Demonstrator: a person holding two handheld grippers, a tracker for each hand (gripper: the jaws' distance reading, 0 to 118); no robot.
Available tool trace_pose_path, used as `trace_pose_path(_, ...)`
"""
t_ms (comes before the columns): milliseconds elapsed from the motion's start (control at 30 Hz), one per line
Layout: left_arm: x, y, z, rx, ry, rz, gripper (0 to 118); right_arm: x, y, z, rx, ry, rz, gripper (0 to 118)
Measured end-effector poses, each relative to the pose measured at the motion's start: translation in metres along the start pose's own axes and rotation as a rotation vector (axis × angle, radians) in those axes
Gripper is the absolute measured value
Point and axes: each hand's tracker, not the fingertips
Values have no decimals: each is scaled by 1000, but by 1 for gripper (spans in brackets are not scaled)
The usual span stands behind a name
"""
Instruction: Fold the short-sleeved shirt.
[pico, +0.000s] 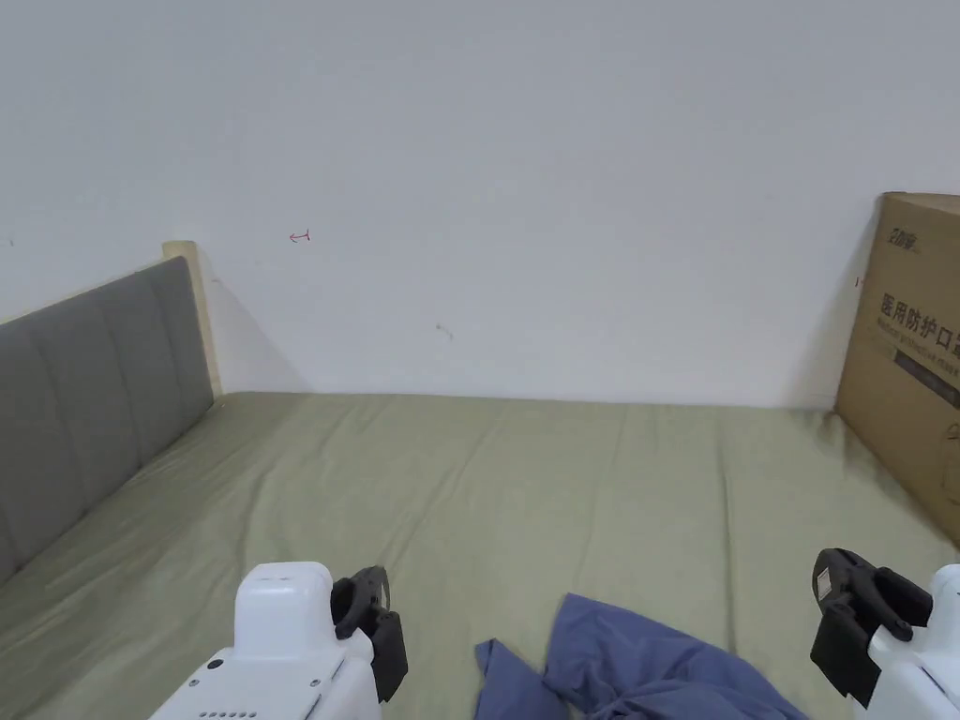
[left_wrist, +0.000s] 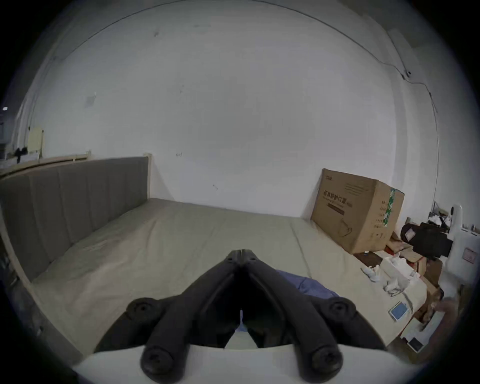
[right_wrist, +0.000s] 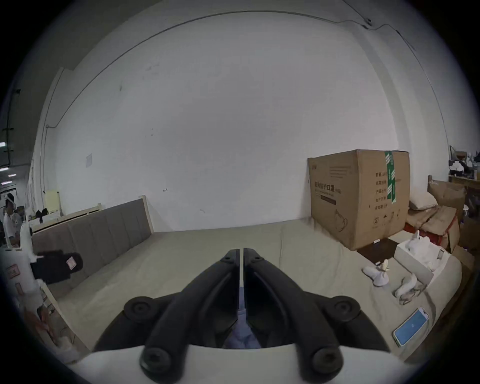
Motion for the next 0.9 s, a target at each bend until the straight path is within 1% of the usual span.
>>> trace_pose_path(200, -2, -2, 3, -8, 11, 12, 0, 1, 2, 0, -10, 9, -5, 3)
trace_pose_path(333, 3, 9, -1, 2, 16, 2, 0, 5, 1, -2, -19, 6, -16, 3)
trace_pose_path(400, 5, 19, -12, -5, -1, -18, 0, 8, 1, -5, -28, 6, -16, 3)
trace_pose_path(433, 5, 25, -23, -39, -28, -30, 0, 9, 1, -7, -32, 8, -13, 3)
trace_pose_path(500, 4, 33, -55, -165, -84, -18, 0, 11, 0, -12, -45, 10, -4, 3)
trace_pose_path(567, -2, 33, -105, -393, -129, 18, 0, 15, -2, -18, -59, 11, 3, 3)
trace_pose_path(633, -6, 21, -159, -646, -133, 53, 0, 19, -4, -24, -77, 17, 8, 3)
trace_pose_path(667, -10, 8, -185, -746, -144, 80, 0, 21, -7, -29, -89, 21, 10, 3)
trace_pose_path(733, -13, -17, -226, -865, -163, 94, 0, 25, -11, -37, -110, 18, 16, 3)
trace_pose_path(767, -12, -30, -246, -925, -132, 68, 2, 28, -14, -42, -122, 15, 18, 3)
trace_pose_path(800, -11, -43, -261, -939, -105, 19, 2, 31, -17, -47, -134, 12, 19, 3)
trace_pose_path(833, -10, -52, -275, -949, -91, -8, 4, 33, -20, -51, -145, 10, 20, 3)
trace_pose_path(867, -8, -65, -288, -972, -68, -21, 14, 36, -24, -57, -160, 6, 22, 3)
trace_pose_path(900, -8, -76, -301, -1005, -56, -23, 43, 38, -28, -61, -173, 2, 24, 3)
